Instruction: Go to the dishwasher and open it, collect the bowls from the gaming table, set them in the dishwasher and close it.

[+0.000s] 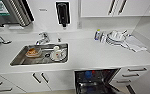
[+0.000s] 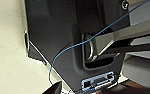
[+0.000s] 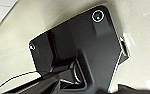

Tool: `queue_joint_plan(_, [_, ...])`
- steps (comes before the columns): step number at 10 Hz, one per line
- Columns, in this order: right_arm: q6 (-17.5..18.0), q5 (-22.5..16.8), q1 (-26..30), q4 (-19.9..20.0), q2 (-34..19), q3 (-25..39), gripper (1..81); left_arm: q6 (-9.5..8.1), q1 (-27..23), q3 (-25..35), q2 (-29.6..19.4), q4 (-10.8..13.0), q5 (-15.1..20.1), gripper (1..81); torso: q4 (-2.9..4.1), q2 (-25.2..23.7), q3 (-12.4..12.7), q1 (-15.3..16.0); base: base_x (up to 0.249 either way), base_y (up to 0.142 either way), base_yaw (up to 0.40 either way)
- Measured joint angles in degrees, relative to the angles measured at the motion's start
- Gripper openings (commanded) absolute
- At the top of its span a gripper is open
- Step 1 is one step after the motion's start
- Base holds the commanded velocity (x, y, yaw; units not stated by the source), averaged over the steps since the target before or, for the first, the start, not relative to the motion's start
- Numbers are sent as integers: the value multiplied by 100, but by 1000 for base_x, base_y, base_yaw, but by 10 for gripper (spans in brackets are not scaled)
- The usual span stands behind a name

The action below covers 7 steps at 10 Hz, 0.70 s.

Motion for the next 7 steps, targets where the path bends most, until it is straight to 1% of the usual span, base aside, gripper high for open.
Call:
queue_joint_plan(2, [-55,137,-116,0,145,-254,811,0,9,0,13,0,2,811,0,-391,2,245,0,0,0])
queue_joint_plan(3, [-89,178,-246,0,297,-352,811,0,9,0,18,0,0,811,0,-590,4,371,0,0,0])
queue_joint_plan(5, [-111,269,-457,-17,512,-449,811,2,11,-28,30,0,9,811,0,-985,6,617,0,0,0])
queue_joint_plan(7, [-129,322,-507,-45,683,-772,811,0,11,-77,63,0,13,811,0,-1388,9,870,0,0,0])
